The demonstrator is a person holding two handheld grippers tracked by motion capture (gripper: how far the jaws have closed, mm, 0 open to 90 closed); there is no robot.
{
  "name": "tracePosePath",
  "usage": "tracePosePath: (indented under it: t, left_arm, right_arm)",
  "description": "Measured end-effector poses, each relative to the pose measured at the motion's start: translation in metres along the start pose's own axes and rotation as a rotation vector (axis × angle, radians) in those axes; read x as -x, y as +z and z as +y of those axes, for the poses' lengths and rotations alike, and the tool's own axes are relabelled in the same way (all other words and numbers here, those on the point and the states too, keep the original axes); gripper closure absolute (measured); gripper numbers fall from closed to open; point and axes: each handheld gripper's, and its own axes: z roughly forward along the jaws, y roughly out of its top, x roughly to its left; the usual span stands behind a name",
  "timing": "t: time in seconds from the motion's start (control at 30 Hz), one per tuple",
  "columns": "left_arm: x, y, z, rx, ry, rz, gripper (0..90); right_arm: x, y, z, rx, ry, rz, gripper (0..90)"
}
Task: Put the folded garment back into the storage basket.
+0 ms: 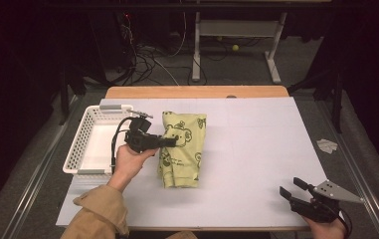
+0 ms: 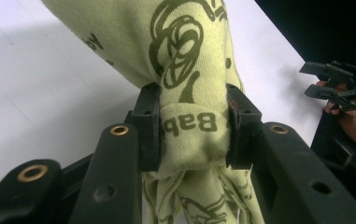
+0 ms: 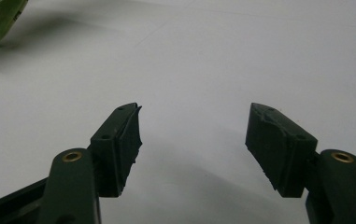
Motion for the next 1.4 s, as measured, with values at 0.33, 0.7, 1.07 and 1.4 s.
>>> tracePosePath:
  t: [0.33, 0.7, 1.07, 1.4]
  left_arm:
    - [-0.004, -0.011, -0.002, 0.019, -0.010, 0.022, 60.5]
    - [-0.008, -0.022, -0.003, 0.034, -0.020, 0.031, 60.5]
    - [-0.012, -0.030, -0.004, 0.040, -0.032, 0.049, 60.3]
    - [-0.017, -0.038, -0.007, 0.053, -0.050, 0.056, 60.3]
  right_arm:
    - [0.000, -0.001, 0.000, 0.001, 0.004, -0.002, 36.2]
    - [0.000, -0.001, 0.000, 0.002, 0.000, -0.002, 36.2]
    - [0.000, -0.001, 0.000, 0.001, 0.003, -0.002, 36.2]
    - [0.000, -0.001, 0.000, 0.000, 0.002, -0.001, 36.2]
